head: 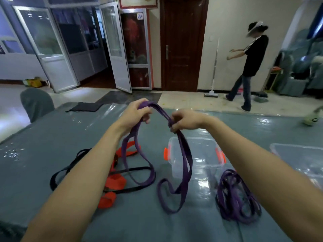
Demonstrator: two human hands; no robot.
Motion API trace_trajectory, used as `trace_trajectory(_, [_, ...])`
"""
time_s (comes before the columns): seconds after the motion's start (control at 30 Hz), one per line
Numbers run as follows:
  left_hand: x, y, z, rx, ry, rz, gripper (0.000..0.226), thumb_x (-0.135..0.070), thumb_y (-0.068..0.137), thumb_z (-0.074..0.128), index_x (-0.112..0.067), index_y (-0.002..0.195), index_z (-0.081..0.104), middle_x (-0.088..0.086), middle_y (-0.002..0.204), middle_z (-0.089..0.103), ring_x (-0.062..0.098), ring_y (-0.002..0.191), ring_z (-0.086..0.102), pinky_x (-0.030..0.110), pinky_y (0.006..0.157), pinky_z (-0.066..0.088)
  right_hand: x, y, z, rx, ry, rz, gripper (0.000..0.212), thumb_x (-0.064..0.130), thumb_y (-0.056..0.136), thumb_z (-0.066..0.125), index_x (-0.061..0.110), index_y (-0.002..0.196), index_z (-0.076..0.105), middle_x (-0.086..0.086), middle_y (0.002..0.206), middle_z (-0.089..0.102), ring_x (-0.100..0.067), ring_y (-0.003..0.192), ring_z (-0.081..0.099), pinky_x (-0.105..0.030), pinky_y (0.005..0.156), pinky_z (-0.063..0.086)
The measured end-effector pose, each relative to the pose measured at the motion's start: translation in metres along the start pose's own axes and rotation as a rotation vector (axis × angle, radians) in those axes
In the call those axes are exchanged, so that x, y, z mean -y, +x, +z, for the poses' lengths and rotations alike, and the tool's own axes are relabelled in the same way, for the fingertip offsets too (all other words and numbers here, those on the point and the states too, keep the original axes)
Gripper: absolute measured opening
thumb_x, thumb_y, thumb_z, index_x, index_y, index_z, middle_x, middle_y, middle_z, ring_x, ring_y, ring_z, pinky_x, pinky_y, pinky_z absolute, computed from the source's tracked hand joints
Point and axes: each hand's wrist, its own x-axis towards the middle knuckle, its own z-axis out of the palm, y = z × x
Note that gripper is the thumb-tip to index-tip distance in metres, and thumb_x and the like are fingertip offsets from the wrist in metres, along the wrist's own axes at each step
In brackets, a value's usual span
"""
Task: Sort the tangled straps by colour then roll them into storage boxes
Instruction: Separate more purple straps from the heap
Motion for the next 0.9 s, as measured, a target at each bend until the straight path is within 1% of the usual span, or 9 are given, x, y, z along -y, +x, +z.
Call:
trace_trajectory(0.17, [0.005,-0.01,-0.017,0.005,-0.141,-0.086,0.009,-0.004,0.079,0.057,-0.011,0.08,0.052,0.007,0.06,0.038,0.018,0.05,0.032,0.03,0.046,0.023,-0.043,-0.009,0.038,-0.029,0.39,0.043,0.014,0.005,0.089,0.08,0.006,0.096,0.068,-0.014,0.094,0.082,-0.032,0.102,0.081,-0.047,0.103,0.061])
trace_trajectory(0.23, [0.003,-0.01,-0.029,-0.045,-0.193,-0.08,0.01,-0.006,0.076,0.055,-0.015,0.073,0.05,0.01,0.061,0.042,0.019,0.048,0.033,0.033,0.048,0.021,-0.045,-0.014,0.047,0.056,0.286,0.071,0.021,0.008,0.09,0.082,0.003,0.104,0.067,-0.016,0.096,0.081,-0.036,0.1,0.081,-0.051,0.1,0.062])
trace_trajectory(0.3, [0.005,-0.012,-0.042,-0.039,-0.125,-0.091,0.008,-0.009,0.079,0.056,-0.016,0.075,0.053,0.014,0.066,0.049,0.022,0.048,0.039,0.031,0.048,0.027,-0.04,-0.018,0.053,0.064,0.257,0.076,0.019,0.01,0.093,0.08,0.002,0.104,0.067,-0.015,0.095,0.083,-0.03,0.092,0.082,-0.046,0.09,0.065])
trace_trajectory(0.43, [0.042,-0.023,-0.043,0.01,0.035,-0.227,0.011,-0.008,0.097,0.052,-0.012,0.087,0.052,0.017,0.079,0.059,0.029,0.061,0.057,0.037,0.059,0.048,-0.01,-0.025,0.02,-0.194,0.771,-0.101,0.014,-0.006,0.101,0.063,0.007,0.106,0.064,-0.006,0.077,0.067,-0.023,0.069,0.072,-0.049,0.088,0.065])
trace_trajectory(0.57, [0.089,-0.033,0.012,0.128,0.07,-0.385,0.027,-0.009,0.11,0.045,-0.005,0.087,0.06,0.026,0.095,0.072,0.023,0.067,0.072,0.035,0.061,0.048,0.02,-0.043,-0.003,-0.206,0.685,-0.179,0.018,-0.01,0.098,0.066,0.003,0.111,0.067,-0.007,0.081,0.063,-0.019,0.073,0.066,-0.046,0.09,0.064])
trace_trajectory(0.63, [0.101,-0.035,0.046,0.217,0.023,-0.383,0.023,-0.021,0.1,0.052,-0.008,0.093,0.07,0.019,0.107,0.081,0.022,0.092,0.081,0.04,0.074,0.055,0.029,-0.055,-0.007,-0.214,0.668,-0.169,0.017,-0.009,0.098,0.067,0.001,0.111,0.067,-0.007,0.085,0.065,-0.019,0.077,0.069,-0.046,0.093,0.065])
trace_trajectory(0.73, [0.1,-0.038,0.096,0.327,-0.167,-0.364,0.039,-0.047,0.1,0.058,-0.017,0.115,0.079,0.01,0.128,0.08,0.038,0.13,0.068,0.053,0.106,0.052,0.033,-0.07,-0.009,-0.259,0.703,-0.137,0.017,-0.01,0.099,0.065,-0.003,0.115,0.066,-0.009,0.088,0.066,-0.021,0.08,0.071,-0.046,0.094,0.066])
trace_trajectory(0.83, [0.094,-0.045,0.141,0.439,-0.363,-0.332,0.068,-0.072,0.086,0.076,-0.018,0.128,0.077,0.008,0.145,0.072,0.025,0.141,0.064,0.043,0.119,0.049,0.025,-0.08,-0.012,-0.333,0.744,-0.117,0.016,-0.015,0.098,0.062,-0.001,0.104,0.067,-0.007,0.081,0.067,-0.022,0.078,0.07,-0.051,0.096,0.065])
trace_trajectory(0.9, [0.093,-0.048,0.167,0.493,-0.35,-0.31,0.089,-0.061,0.079,0.089,0.001,0.138,0.068,0.018,0.148,0.068,0.032,0.143,0.062,0.048,0.124,0.046,0.015,-0.085,-0.017,-0.381,0.76,-0.089,0.019,-0.018,0.096,0.061,0.001,0.097,0.066,-0.008,0.079,0.068,-0.027,0.079,0.07,-0.054,0.097,0.063])
